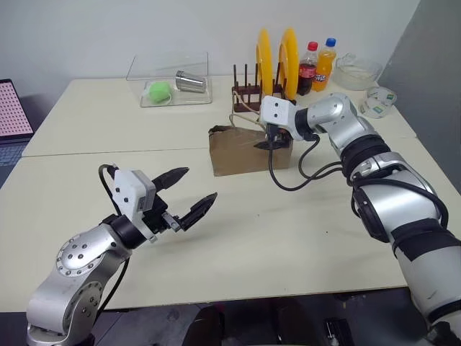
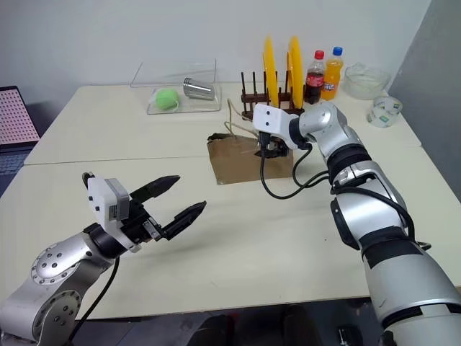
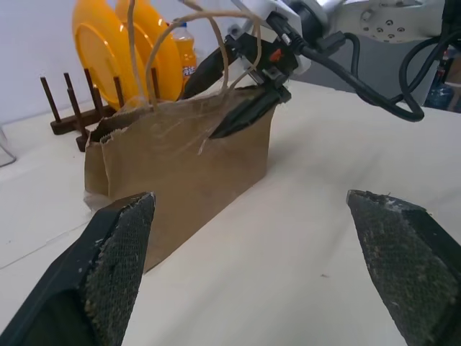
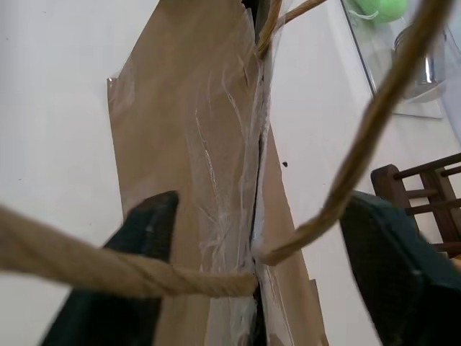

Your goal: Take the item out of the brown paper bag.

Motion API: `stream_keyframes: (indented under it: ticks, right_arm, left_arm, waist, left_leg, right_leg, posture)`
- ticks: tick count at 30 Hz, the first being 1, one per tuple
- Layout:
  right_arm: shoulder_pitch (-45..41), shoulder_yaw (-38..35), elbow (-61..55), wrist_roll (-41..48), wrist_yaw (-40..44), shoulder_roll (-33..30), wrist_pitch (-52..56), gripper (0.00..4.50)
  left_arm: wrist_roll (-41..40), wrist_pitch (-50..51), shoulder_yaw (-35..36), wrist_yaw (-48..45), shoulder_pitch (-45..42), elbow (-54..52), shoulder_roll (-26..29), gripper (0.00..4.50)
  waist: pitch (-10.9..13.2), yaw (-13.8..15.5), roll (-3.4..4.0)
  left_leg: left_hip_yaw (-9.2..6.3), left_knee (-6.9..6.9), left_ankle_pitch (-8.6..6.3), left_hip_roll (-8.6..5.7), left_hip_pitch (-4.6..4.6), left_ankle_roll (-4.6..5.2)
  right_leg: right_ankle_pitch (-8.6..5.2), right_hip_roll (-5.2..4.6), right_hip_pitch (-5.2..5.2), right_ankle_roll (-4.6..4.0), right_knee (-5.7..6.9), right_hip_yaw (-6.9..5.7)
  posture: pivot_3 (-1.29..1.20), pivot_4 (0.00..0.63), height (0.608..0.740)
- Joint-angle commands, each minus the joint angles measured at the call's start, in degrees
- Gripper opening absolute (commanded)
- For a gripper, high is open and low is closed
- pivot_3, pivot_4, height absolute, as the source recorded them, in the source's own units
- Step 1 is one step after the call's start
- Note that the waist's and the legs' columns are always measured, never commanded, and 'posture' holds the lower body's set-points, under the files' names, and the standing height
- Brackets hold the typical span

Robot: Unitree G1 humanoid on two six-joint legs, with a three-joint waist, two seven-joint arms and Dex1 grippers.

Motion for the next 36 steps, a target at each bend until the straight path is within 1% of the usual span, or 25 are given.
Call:
stream_keyframes:
  ticks: [1,7,11,15,22,25,27,29,30,32,34,35,36]
  right_arm:
    - [-3.0,-2.0,-1.2,0.8,2.0,-1.8,0.0,4.48]
    - [-4.9,-6.0,-1.1,3.3,4.1,-4.4,3.3,4.48]
    - [-6.1,-10.8,-1.6,7.1,6.6,-6.4,7.8,4.48]
    - [-6.2,-13.9,-2.7,9.8,8.2,-8.0,10.8,4.48]
    - [-3.8,-16.6,-5.7,12.1,8.9,-11.6,13.2,4.48]
    - [-1.6,-18.4,-10.1,14.4,9.7,-13.6,14.3,4.48]
    - [1.6,-19.7,-16.4,16.5,10.2,-14.8,15.8,4.48]
    - [8.2,-21.1,-28.9,19.7,10.0,-15.6,19.7,4.48]
    - [13.5,-22.1,-38.8,22.1,8.7,-15.7,23.5,4.48]
    - [26.0,-24.8,-61.3,27.1,3.7,-15.0,32.8,4.48]
    - [37.6,-26.5,-79.7,30.6,-2.2,-13.6,41.0,4.50]
    - [44.2,-27.7,-88.9,32.6,-7.1,-11.1,45.5,4.50]
    - [49.6,-28.5,-96.2,34.0,-11.5,-8.9,49.1,4.50]
  left_arm:
    - [-0.6,-0.8,-0.9,0.3,-1.2,-2.2,-0.1,4.50]
    - [0.2,-1.7,-2.1,-0.4,-2.7,-1.5,0.0,4.50]
    - [0.9,-2.4,-3.4,-1.0,-3.4,-0.6,-0.2,4.50]
    - [1.5,-3.2,-4.5,-1.7,-4.1,0.6,-0.4,4.50]
    - [1.7,-4.1,-6.9,-3.7,-6.9,3.4,-0.4,4.50]
    - [2.1,-4.2,-7.7,-4.2,-8.1,4.7,-0.5,4.50]
    - [2.5,-4.0,-8.2,-4.4,-8.7,5.5,-0.4,4.50]
    - [3.0,-4.1,-8.7,-4.7,-9.6,6.6,-0.5,4.50]
    - [3.1,-4.0,-9.0,-4.7,-10.4,7.3,-0.6,4.50]
    - [3.5,-4.2,-9.3,-4.6,-12.3,9.1,-1.1,4.50]
    - [3.8,-4.5,-9.5,-4.5,-13.9,10.8,-1.7,4.11]
    - [4.3,-4.6,-9.8,-4.4,-15.1,12.0,-2.2,3.92]
    - [4.7,-4.8,-10.1,-4.2,-16.1,13.1,-2.6,3.65]
  waist:
    - [0.0,0.0,0.00]
    - [0.0,0.0,0.00]
    - [0.0,0.0,0.00]
    - [0.0,0.0,0.00]
    - [0.0,0.1,-0.01]
    - [0.0,0.1,-0.01]
    - [0.0,0.1,-0.01]
    - [0.0,0.2,-0.01]
    - [0.0,0.3,-0.02]
    - [0.0,0.7,-0.03]
    - [0.0,1.2,0.00]
    - [-0.1,1.5,0.00]
    - [-0.1,1.5,0.01]
  left_leg:
    - [0.00,0.00,0.00,0.00,0.00,0.00]
    - [0.01,0.00,0.00,-0.01,-0.01,-0.01]
    - [0.02,0.00,0.00,0.00,0.00,0.01]
    - [0.05,0.01,-0.01,-0.01,0.00,0.01]
    - [0.05,0.01,-0.01,-0.02,-0.01,0.01]
    - [0.05,0.01,-0.01,-0.03,-0.02,0.01]
    - [0.06,0.01,-0.01,-0.03,-0.02,0.02]
    - [0.07,0.02,-0.01,-0.02,-0.02,0.02]
    - [0.04,0.04,-0.01,-0.02,-0.03,0.02]
    - [-0.01,0.05,-0.01,0.00,-0.04,0.02]
    - [-0.06,0.09,-0.01,0.01,-0.09,0.02]
    - [-0.08,0.08,-0.01,-0.01,-0.13,0.02]
    - [-0.16,0.11,-0.01,0.00,-0.17,0.02]
  right_leg:
    - [0.00,0.00,0.00,0.00,0.00,0.00]
    - [0.00,0.00,0.00,0.00,0.00,0.00]
    - [0.00,0.00,0.00,0.00,0.00,0.01]
    - [0.00,0.00,0.00,0.00,0.00,0.02]
    - [0.00,-0.02,0.01,0.00,0.01,0.02]
    - [0.00,-0.03,0.01,0.00,0.00,0.02]
    - [0.00,-0.03,0.01,0.00,0.00,0.02]
    - [0.00,-0.03,0.01,0.00,0.00,0.02]
    - [0.00,-0.03,0.02,0.00,0.00,0.00]
    - [0.00,-0.03,0.06,0.01,-0.01,-0.04]
    - [0.00,-0.03,0.03,0.01,0.01,-0.08]
    - [0.00,-0.04,0.01,0.01,0.02,-0.09]
    - [0.00,-0.04,0.02,0.01,0.02,-0.15]
  posture:
    - [0.00,0.150,0.740]
    - [0.00,0.150,0.740]
    - [0.00,0.150,0.740]
    - [0.00,0.150,0.740]
    - [0.00,0.150,0.740]
    - [0.00,0.150,0.740]
    - [0.00,0.150,0.740]
    - [0.00,0.150,0.740]
    - [0.00,0.150,0.740]
    - [0.00,0.150,0.740]
    - [0.00,0.150,0.740]
    - [0.00,0.150,0.740]
    - [0.00,0.150,0.740]
